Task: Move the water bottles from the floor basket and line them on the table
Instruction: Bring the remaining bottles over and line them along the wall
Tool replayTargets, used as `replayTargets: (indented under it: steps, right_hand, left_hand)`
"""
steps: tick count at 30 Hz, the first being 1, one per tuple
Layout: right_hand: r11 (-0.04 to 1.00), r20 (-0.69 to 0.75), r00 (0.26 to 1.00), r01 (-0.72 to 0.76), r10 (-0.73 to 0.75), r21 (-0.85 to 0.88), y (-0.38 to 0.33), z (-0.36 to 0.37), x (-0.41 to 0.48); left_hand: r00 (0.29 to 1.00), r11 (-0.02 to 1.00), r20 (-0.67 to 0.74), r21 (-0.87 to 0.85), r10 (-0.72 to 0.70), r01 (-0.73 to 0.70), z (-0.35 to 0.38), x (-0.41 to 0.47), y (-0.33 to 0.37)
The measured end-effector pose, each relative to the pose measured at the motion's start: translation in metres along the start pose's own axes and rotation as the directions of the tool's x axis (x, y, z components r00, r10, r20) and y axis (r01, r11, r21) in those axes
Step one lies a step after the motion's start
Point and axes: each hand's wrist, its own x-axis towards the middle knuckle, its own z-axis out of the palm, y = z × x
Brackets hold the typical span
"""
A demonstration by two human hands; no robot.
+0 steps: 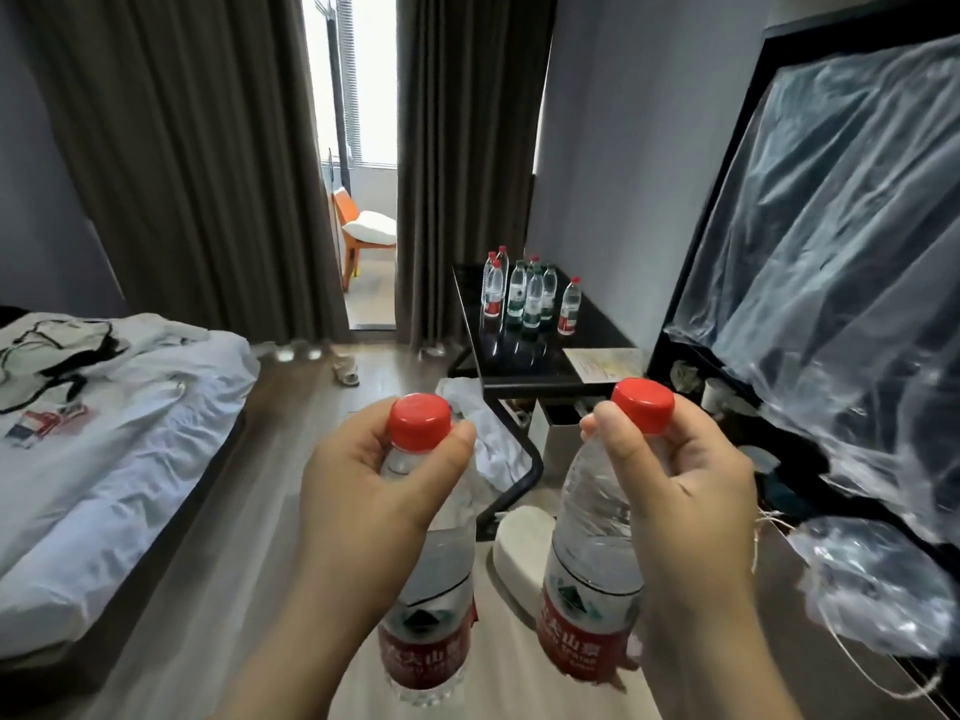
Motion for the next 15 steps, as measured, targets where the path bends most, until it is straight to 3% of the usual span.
replayTargets:
  steps: [15]
  right_hand:
    - [1.0, -0.041, 0.999, -0.012, 0.011, -0.024, 0.15, 0.181, 0.261]
  left_hand:
    - [0.999, 0.999, 0.036, 0.038, -0.022, 0.021, 0.055, 0.32, -0.157]
